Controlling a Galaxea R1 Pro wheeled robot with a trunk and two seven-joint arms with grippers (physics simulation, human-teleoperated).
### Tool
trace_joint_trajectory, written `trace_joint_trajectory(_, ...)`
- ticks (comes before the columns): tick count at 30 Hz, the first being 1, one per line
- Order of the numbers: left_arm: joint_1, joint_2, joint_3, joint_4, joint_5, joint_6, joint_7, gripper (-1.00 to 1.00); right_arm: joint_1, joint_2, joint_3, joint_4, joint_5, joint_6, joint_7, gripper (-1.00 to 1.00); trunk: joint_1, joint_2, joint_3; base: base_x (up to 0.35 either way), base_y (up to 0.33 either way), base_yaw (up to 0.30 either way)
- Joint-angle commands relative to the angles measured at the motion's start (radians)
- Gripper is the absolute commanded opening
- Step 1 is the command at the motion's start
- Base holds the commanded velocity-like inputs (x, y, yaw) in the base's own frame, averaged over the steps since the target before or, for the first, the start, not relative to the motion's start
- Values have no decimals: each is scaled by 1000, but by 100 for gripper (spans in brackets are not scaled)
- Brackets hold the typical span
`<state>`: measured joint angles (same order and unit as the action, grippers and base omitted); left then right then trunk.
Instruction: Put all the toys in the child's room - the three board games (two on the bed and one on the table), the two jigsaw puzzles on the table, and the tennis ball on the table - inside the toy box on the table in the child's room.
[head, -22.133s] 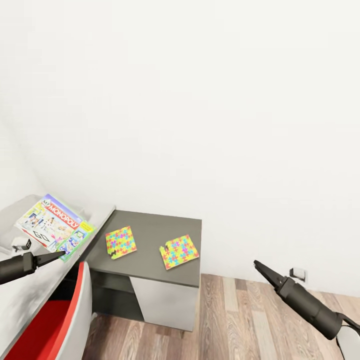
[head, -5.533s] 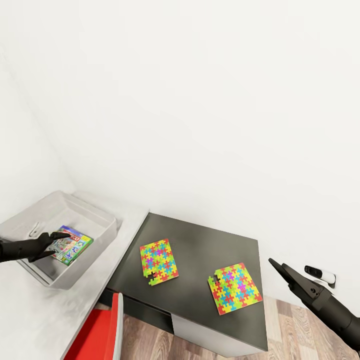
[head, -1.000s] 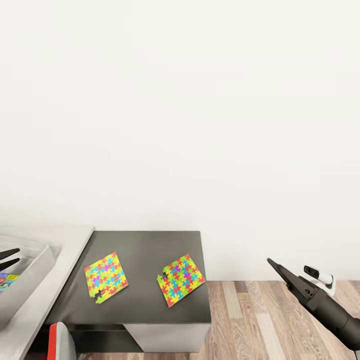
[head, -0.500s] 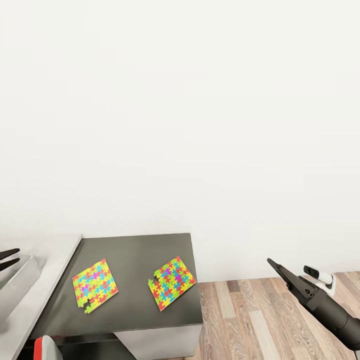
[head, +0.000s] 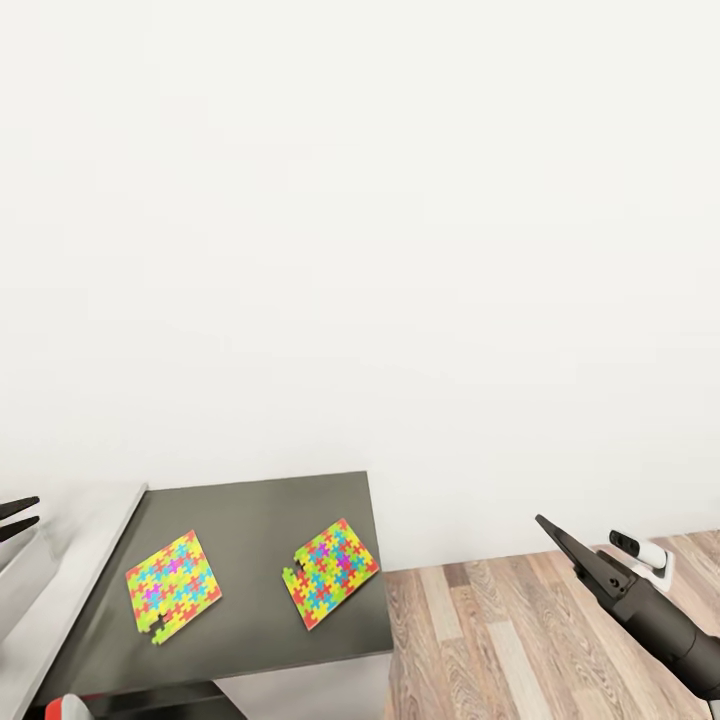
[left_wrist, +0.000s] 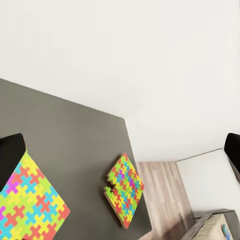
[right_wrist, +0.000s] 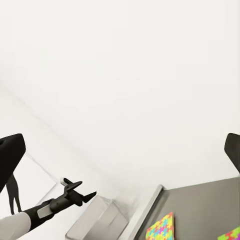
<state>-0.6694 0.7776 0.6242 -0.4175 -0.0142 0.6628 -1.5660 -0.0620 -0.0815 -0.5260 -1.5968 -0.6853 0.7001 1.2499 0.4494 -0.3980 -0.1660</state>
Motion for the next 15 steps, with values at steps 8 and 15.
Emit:
trace_joint_trajectory(8, -1, 0, 2, 0, -3, 11, -5, 100, -1, -1, 0, 0, -3, 4, 2, 100, 1, -2, 10, 0, 0, -113)
trace_joint_trajectory(15, -1, 0, 1, 0, -3, 11, -5, 100, -1, -1, 0, 0, -3, 4, 1, 100, 1, -2, 21, 0, 0, -113)
